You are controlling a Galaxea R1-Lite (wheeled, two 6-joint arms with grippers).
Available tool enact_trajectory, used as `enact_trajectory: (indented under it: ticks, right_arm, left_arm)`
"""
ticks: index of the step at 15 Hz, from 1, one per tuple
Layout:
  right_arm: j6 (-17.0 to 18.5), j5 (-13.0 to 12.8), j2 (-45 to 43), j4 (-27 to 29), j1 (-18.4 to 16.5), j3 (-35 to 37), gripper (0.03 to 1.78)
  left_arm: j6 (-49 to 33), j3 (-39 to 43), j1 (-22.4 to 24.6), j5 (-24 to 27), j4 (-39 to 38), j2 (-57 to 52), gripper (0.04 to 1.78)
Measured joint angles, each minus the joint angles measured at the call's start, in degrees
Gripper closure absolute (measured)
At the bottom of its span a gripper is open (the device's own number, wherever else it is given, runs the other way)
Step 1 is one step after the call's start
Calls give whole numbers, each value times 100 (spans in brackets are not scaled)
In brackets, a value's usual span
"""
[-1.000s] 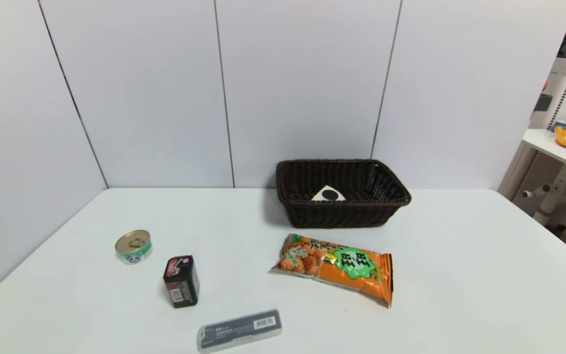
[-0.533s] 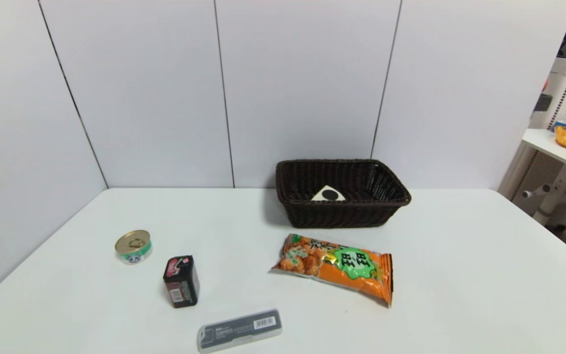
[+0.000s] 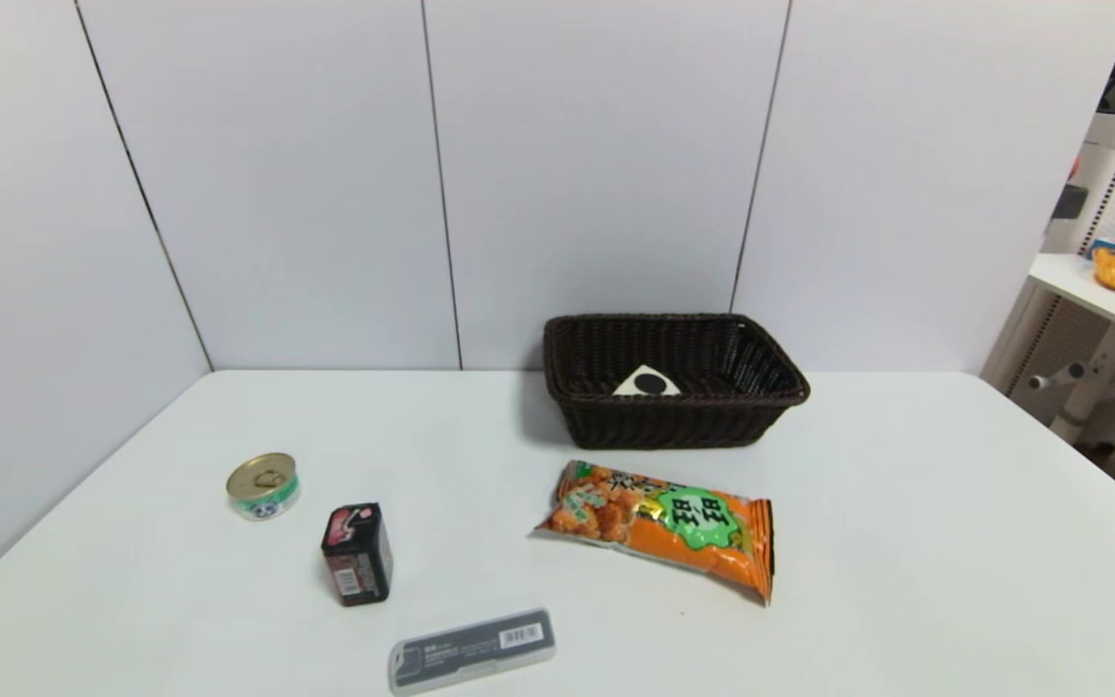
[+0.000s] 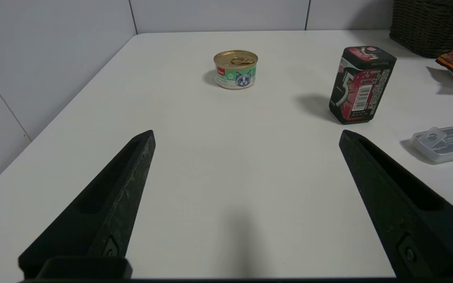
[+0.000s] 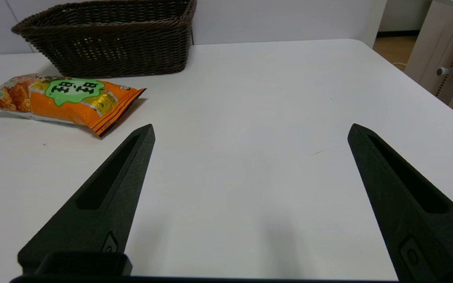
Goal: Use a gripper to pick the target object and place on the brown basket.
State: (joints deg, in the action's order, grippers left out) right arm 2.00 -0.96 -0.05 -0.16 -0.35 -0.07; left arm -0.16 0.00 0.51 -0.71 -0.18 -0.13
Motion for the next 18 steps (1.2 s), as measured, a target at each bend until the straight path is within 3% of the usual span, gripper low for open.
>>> enact_trajectory:
  ticks: [18]
  right_arm:
    - [4, -35, 0, -2, 2, -2, 12]
  left_arm:
    - [-59, 0, 0, -15, 0, 2, 13]
